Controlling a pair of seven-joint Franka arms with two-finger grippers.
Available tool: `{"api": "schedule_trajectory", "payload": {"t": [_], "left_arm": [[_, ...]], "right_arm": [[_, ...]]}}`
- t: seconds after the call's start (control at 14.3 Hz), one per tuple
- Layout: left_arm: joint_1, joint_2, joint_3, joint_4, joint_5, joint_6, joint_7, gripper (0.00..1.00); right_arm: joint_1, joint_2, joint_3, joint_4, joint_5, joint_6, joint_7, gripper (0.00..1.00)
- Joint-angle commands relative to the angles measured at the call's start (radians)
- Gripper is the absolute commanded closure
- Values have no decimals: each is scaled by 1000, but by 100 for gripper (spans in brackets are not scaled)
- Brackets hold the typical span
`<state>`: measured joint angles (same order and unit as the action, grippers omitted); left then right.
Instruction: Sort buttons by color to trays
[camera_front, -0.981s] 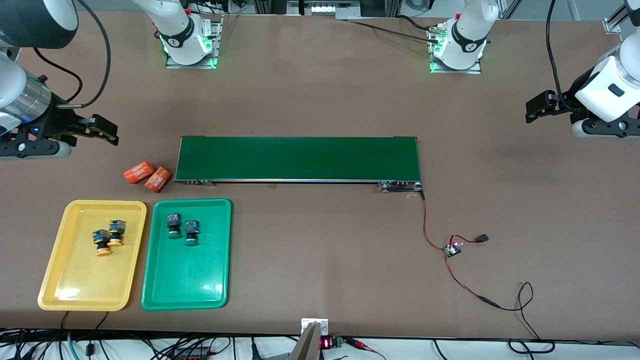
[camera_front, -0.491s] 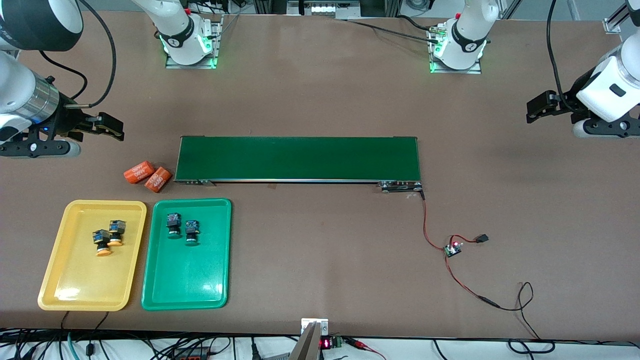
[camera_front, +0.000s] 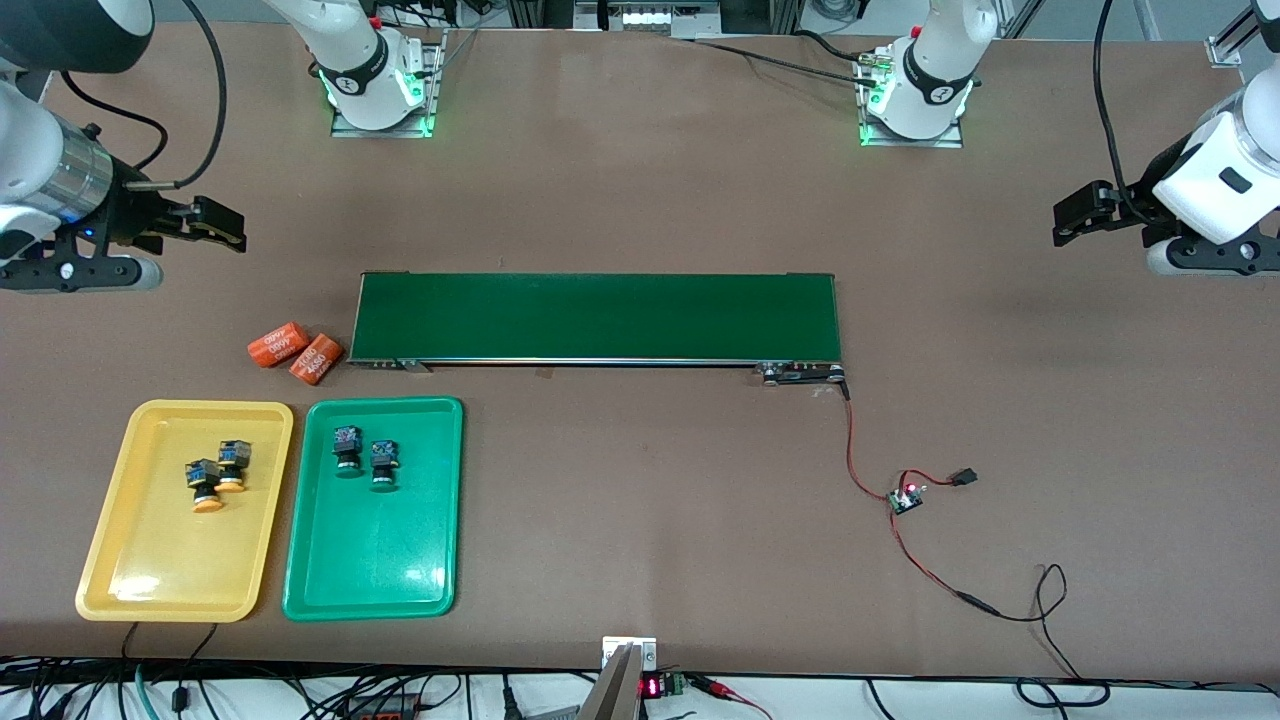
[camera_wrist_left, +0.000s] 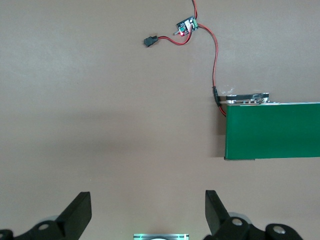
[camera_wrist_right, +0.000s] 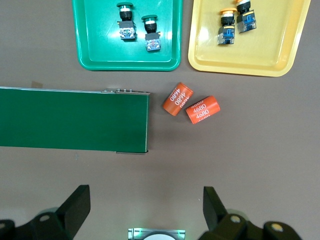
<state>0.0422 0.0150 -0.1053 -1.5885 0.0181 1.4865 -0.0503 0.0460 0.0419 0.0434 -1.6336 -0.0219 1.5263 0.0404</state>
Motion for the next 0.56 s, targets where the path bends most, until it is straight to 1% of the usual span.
{"api": "schedule_trajectory", "payload": {"t": [0.0,0.49], "left_arm": [[-2,-7,-8,19,22,-17,10,0],[-2,-9,1,18,22,-20,13,0]], "right_arm": [[-12,-1,24,8,-7,-15,21,0],[-14,3,24,6,-6,-14,21,0]]}}
